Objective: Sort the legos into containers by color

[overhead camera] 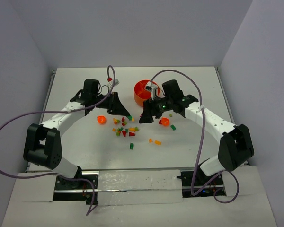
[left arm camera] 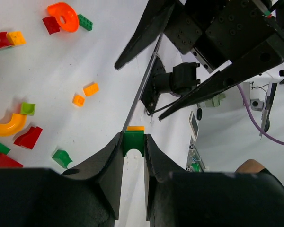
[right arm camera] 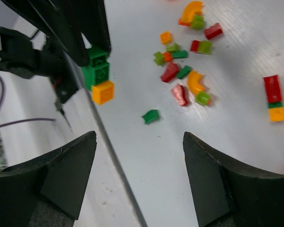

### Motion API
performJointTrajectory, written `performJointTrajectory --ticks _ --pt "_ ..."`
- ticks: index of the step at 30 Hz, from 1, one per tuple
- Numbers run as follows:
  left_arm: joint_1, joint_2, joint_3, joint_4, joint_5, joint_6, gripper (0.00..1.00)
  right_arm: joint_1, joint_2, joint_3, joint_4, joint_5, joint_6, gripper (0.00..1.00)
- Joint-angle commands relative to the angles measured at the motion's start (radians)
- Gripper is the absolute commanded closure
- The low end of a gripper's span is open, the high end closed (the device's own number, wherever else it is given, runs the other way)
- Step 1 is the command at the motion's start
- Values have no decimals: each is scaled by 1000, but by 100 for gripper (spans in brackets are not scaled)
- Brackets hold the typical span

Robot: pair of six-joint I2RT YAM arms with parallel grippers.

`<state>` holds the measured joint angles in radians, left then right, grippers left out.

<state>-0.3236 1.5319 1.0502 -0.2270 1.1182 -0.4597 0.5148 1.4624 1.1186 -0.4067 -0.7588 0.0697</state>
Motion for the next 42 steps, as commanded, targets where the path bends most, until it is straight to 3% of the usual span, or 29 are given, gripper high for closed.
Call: performJointTrajectory --ticks 1,5,7,11,15,30,36,40,42 --pt "-2 -27 -22 75 28 -50 100 14 -16 -7 68 -95 60 24" --pt "-2 -40 -35 84 54 -13 100 16 6 -2 100 -200 97 35" --pt "-2 -52 -56 122 88 -16 100 16 30 -14 137 -302 140 36" --pt "0 -77 -86 214 124 -56 100 17 61 -38 194 -361 193 36" --pt "-3 -108 -113 309 143 -112 100 16 102 -42 230 -387 230 36" --pt "-43 -116 -119 296 136 -97 100 39 76 -55 306 -433 258 46" --pt "-45 -110 -112 288 140 -90 100 41 84 -47 298 -438 247 68" --pt "-44 -111 -111 254 139 -54 100 41 78 -43 278 -431 233 100" --pt "-43 -110 -111 236 137 -38 100 41 75 -40 263 -428 219 100"
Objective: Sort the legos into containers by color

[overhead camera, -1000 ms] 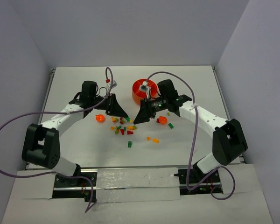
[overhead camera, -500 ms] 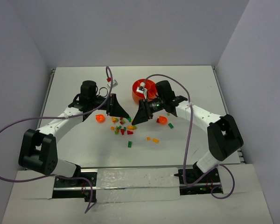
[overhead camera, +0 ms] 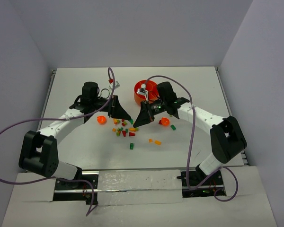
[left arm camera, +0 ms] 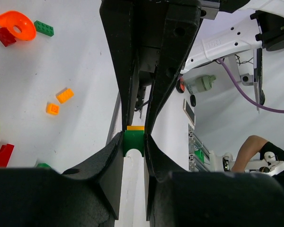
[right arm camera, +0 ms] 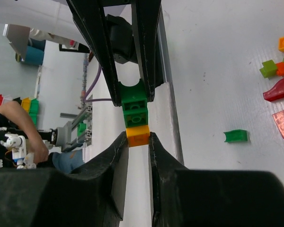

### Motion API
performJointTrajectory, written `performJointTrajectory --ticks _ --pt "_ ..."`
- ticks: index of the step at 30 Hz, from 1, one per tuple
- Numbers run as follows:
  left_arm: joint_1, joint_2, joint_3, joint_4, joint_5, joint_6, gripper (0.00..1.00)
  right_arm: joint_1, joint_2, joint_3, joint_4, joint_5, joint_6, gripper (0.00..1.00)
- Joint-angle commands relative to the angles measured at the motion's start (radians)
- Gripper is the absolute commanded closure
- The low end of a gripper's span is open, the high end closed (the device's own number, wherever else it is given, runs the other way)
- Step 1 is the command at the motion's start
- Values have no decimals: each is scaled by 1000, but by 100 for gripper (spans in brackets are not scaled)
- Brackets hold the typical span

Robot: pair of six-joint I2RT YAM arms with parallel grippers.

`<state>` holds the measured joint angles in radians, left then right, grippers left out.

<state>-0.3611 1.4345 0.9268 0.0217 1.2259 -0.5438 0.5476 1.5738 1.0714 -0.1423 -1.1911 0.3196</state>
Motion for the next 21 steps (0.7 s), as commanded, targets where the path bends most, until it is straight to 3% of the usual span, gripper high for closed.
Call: performJointTrajectory --ticks 1,16,19,20,21 --pt "-5 -11 12 -25 22 66 100 7 -41 10 -11 4 -43 100" --pt "87 23 60 -327 -219 404 100 -116 -97 -41 -187 60 -207 100" --pt "91 42 108 -377 -358 465 100 -133 -88 -24 -313 248 -327 100" --pt "91 50 115 -380 -440 481 100 -140 -82 -24 -319 282 -356 100" --pt "91 62 140 -385 -580 501 100 -153 -79 -29 -337 415 -378 100"
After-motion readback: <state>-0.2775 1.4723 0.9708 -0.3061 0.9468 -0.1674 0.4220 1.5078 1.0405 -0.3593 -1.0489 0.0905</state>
